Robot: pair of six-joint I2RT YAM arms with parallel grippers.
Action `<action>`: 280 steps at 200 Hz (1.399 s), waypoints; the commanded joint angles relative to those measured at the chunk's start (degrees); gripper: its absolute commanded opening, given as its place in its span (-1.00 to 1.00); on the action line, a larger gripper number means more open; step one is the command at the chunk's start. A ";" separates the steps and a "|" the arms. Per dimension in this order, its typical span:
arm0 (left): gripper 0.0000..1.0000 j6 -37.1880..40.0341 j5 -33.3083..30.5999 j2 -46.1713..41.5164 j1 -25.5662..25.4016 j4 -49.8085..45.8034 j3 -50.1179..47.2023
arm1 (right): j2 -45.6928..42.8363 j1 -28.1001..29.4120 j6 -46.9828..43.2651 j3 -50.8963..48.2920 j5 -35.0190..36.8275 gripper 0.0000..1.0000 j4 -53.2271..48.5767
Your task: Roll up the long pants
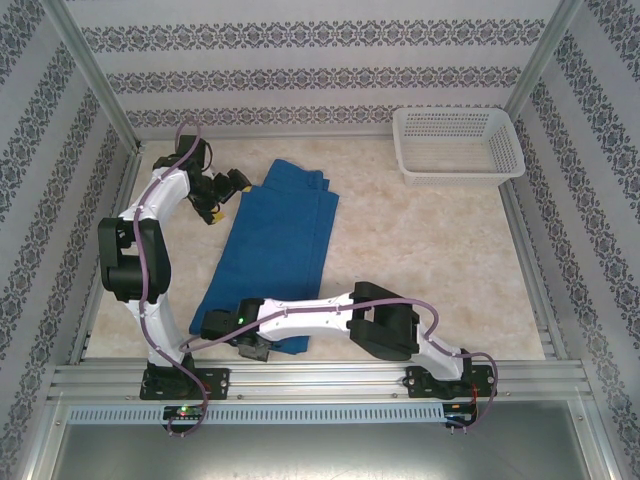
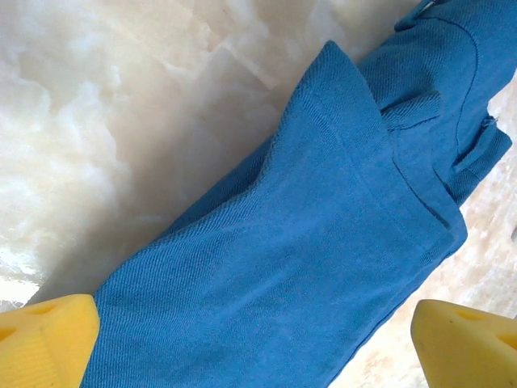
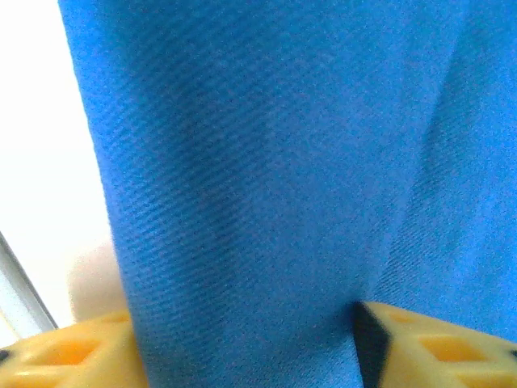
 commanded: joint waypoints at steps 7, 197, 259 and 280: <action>1.00 0.28 1.68 -1.21 0.83 1.26 -0.55 | 0.20 -1.06 -0.43 -1.15 0.05 -0.76 -0.03; -1.00 -0.05 0.87 -1.53 1.53 -0.39 -0.45 | 7.70 -30.19 -6.62 13.53 -55.67 -1.00 -16.30; -1.00 -1.50 0.64 -13.64 1.42 0.04 -8.97 | 12.67 -35.67 -4.97 14.03 -60.33 -1.00 -13.10; -1.00 -2.39 1.08 -19.69 1.16 0.56 -15.32 | 13.03 -36.24 -4.63 15.14 -60.86 -1.00 -13.14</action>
